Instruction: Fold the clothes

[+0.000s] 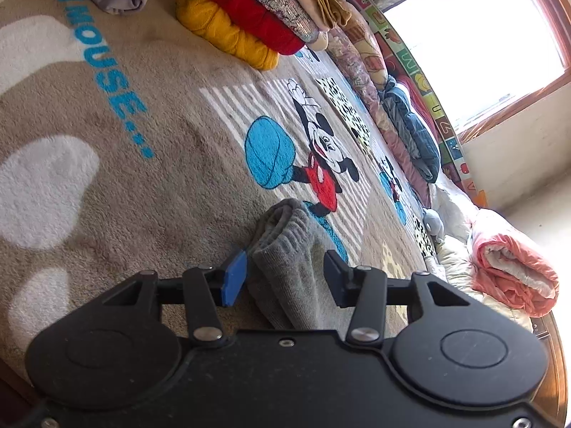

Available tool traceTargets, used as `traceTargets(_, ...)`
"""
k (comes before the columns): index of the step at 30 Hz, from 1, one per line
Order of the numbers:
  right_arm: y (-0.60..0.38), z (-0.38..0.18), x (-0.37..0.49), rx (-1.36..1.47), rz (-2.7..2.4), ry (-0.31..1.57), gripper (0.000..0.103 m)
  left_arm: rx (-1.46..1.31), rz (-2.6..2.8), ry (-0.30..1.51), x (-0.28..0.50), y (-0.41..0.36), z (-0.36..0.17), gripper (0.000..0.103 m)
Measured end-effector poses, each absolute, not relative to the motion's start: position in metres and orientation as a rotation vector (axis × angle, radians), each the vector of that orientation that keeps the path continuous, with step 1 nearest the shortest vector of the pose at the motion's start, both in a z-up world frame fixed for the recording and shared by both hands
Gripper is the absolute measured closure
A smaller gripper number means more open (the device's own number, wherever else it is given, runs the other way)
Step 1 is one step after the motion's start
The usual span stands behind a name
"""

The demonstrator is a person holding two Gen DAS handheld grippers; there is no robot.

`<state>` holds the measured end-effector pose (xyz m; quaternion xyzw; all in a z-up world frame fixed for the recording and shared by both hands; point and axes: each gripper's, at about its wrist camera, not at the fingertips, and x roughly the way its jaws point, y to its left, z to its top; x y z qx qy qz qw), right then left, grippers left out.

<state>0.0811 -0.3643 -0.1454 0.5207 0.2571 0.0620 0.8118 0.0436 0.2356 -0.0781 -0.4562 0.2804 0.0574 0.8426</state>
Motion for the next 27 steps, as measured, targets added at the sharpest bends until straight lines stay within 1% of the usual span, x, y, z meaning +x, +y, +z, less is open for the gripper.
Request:
traceTargets(4,-0.365,-0.141,0.083,1.114,0.131,0.541,0.051,-0.936,0.106,0.598,0.049,0.23,-0.079,0.06)
traceTargets(9,-0.365,-0.132,0.084,1.108,0.136,0.536,0.051,-0.938,0.11,0.596,0.05,0.23,-0.081,0.06)
traceTargets(12,-0.362,-0.129,0.087,1.087,0.131,0.578,0.049,-0.942,0.112,0.591,0.051,0.23,-0.082,0.06)
traceTargets(15,-0.357,-0.138,0.096,1.105,0.149,0.652,0.046,-0.932,0.112,0.589,0.053,0.228,-0.081,0.061)
traceTargets(16,-0.354,-0.14,0.098,1.1,0.151,0.666,0.046,-0.928,0.111,0.59,0.053,0.227,-0.081,0.064)
traceTargets(21,-0.346,-0.143,0.106,1.064,0.149,0.707,0.047,-0.909,0.113,0.602,0.056,0.224,-0.083,0.068)
traceTargets(22,-0.347,-0.145,0.108,1.083,0.145,0.703,0.05,-0.904,0.115,0.604,0.057,0.223,-0.083,0.069)
traceTargets(23,-0.349,-0.147,0.109,1.094,0.141,0.693,0.052,-0.897,0.125,0.605,0.057,0.222,-0.084,0.078)
traceTargets(24,-0.349,-0.148,0.11,1.093,0.14,0.686,0.058,-0.883,0.138,0.603,0.058,0.221,-0.084,0.083)
traceTargets(25,-0.35,-0.148,0.111,1.09,0.142,0.679,0.068,-0.87,0.145,0.599,0.058,0.22,-0.083,0.085)
traceTargets(27,-0.351,-0.149,0.112,1.094,0.154,0.659,0.081,-0.872,0.147,0.579,0.057,0.219,-0.082,0.087)
